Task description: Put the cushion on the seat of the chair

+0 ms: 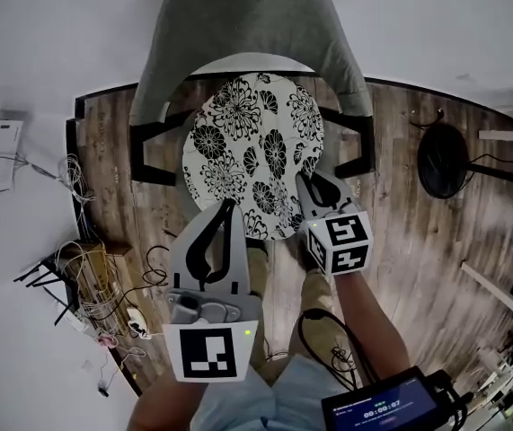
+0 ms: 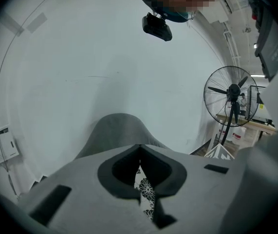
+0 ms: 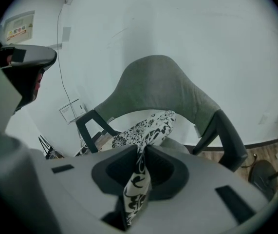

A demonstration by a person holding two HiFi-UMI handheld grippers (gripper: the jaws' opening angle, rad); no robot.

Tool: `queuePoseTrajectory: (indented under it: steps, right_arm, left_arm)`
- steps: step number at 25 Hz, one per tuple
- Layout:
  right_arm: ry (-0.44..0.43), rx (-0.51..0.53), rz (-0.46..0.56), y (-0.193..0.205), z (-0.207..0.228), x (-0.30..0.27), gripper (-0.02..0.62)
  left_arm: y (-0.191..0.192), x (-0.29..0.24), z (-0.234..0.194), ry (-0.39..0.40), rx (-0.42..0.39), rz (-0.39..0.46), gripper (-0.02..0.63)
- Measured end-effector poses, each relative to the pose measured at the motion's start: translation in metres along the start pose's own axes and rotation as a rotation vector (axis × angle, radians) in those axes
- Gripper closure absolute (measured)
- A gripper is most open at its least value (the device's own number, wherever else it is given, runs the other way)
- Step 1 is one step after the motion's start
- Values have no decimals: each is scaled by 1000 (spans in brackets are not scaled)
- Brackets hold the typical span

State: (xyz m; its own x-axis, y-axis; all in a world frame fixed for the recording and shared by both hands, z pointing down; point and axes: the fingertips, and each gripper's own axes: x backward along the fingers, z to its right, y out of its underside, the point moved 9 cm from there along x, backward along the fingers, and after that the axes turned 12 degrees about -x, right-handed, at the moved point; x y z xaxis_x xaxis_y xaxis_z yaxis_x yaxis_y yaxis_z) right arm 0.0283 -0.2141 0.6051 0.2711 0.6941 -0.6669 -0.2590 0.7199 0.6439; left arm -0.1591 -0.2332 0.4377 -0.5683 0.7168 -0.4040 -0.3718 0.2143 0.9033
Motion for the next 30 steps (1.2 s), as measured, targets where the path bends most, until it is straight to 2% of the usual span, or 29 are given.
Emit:
queuePoseTrajectory:
  steps: [17,23,30]
  right_arm:
    - [96,-133,10,43,69,-18,505]
    - [121,-166,17,57,84,-26,423]
    - [161,-158,18,71,92,-28,370]
  left_arm:
    - [23,-32,18,42,-15,3,597]
    - [36,-37,18,48,-28,-7,597]
    - [44,-43,24,58,-31,-15,597]
